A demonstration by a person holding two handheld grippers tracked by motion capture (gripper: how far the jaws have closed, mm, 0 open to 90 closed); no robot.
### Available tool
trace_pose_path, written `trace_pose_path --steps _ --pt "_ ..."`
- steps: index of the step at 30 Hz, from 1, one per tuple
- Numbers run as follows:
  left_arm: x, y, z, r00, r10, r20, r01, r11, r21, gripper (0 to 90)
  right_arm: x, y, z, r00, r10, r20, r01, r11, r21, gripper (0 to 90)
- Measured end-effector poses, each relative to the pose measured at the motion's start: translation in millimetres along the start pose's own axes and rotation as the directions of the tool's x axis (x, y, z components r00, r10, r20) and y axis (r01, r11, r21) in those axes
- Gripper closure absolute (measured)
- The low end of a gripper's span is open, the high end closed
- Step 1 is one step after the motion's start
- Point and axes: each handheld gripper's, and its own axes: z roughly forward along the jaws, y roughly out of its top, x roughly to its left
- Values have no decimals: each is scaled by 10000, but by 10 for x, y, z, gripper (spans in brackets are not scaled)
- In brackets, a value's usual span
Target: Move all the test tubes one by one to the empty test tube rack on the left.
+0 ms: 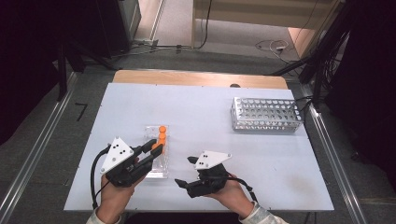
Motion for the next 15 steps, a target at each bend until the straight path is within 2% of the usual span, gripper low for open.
trace_pose_path --steps 15 --pt "-33 -136 96 9996 149 -233 -141 9993 336 691 -2 -10 13 10000 -18 -4 18 10000 50 203"
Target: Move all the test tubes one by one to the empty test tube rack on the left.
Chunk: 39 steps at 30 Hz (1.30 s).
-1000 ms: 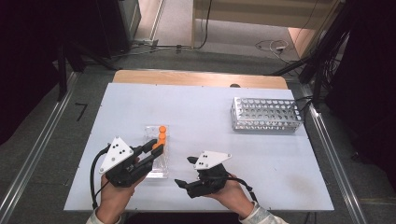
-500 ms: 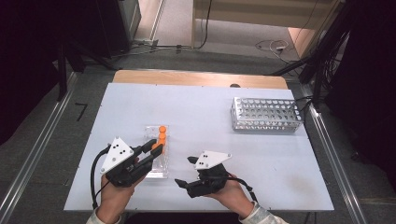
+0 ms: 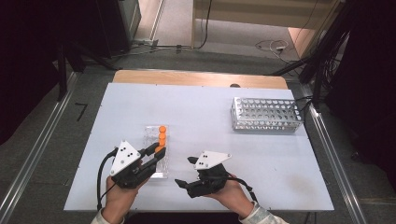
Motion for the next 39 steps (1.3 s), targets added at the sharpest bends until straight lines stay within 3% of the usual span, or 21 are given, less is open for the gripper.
trace_pose_path --steps 39 --pt "-44 -161 58 9997 203 -139 -196 9985 502 689 5 -10 21 10000 -15 -25 15 10000 89 203"
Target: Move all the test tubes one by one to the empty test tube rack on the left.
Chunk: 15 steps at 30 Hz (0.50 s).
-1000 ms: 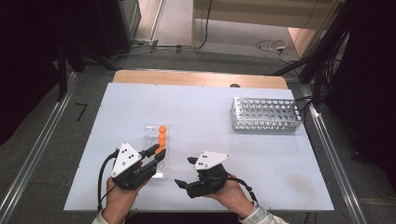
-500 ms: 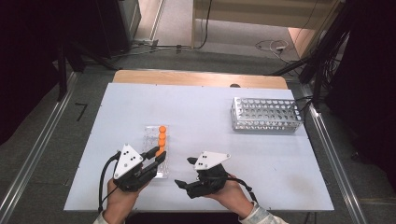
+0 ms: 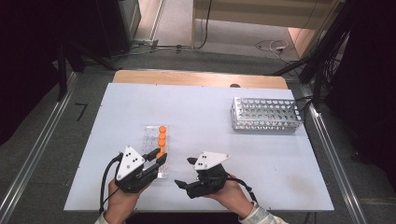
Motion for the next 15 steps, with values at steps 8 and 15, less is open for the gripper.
trace_pose_path --steps 8,15 --pt "-15 -1 -10 10000 40 84 -39 10000 -34 652 2 -1 2 10000 -3 -13 3 10000 10 203" --pt "-14 13 -39 10000 -13 35 14 9998 -197 612 3 -1 1 10000 32 -34 -32 10000 12 203"
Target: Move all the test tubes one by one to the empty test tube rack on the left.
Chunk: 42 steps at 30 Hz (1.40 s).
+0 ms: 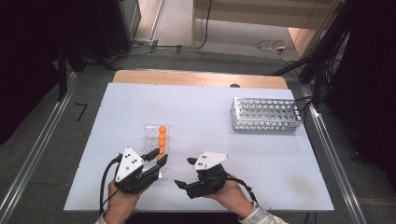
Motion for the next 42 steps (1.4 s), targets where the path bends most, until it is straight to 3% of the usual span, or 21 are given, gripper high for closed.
trace_pose_path --steps 15,25,33,42 --pt "19 35 -53 9998 -205 -85 202 9995 -262 487 -8 3 -17 10000 45 58 -45 10000 -71 202" --pt "56 41 -70 9973 -532 -498 513 9979 -393 350 -26 8 -17 9999 56 90 -55 9999 -117 203" --pt "91 26 -51 9959 -661 -623 640 9973 -351 297 -31 10 -33 9999 71 137 -69 9998 -177 203" --pt "127 20 -51 9946 -777 -687 753 9965 -373 297 -52 9 -54 9997 142 219 -136 9996 -241 202"
